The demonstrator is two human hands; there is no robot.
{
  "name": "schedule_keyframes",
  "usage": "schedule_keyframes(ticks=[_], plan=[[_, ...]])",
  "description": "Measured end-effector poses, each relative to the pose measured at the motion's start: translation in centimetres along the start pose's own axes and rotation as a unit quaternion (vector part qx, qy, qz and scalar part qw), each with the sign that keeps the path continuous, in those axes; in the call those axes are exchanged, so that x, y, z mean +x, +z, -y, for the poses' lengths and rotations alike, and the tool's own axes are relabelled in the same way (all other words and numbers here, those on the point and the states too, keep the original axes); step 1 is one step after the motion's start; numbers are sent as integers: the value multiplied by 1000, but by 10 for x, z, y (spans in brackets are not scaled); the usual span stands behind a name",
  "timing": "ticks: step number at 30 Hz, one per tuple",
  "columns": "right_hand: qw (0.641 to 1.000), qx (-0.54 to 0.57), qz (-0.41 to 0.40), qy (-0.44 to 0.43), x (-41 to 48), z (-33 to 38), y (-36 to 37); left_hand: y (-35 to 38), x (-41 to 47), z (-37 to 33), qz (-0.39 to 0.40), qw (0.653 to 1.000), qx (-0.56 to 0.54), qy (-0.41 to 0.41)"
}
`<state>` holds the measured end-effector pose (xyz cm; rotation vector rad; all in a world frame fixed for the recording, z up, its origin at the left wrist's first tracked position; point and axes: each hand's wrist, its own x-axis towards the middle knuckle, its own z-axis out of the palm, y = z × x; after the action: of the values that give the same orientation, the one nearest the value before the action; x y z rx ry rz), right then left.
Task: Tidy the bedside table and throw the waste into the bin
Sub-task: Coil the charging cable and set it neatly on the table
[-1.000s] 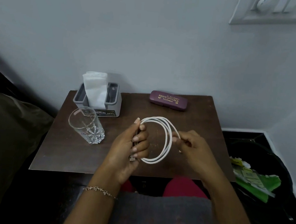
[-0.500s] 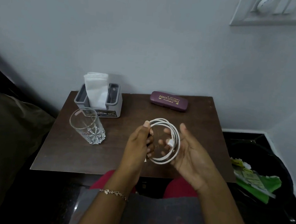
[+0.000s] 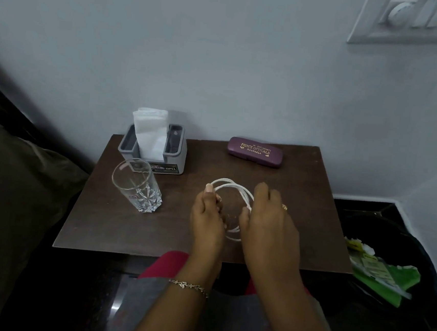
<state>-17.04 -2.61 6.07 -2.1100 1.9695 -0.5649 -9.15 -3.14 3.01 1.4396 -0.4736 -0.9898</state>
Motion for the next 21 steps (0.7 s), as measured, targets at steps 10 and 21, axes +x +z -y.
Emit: schedule_keyframes(ticks=[10,21], plan=[[978,180,88,54,7,-19,1,-14,22,-1,-78,984,-133,-92],[964,242,82,70,15,-53,28,-14,14,-13,122,932,-288,-183]])
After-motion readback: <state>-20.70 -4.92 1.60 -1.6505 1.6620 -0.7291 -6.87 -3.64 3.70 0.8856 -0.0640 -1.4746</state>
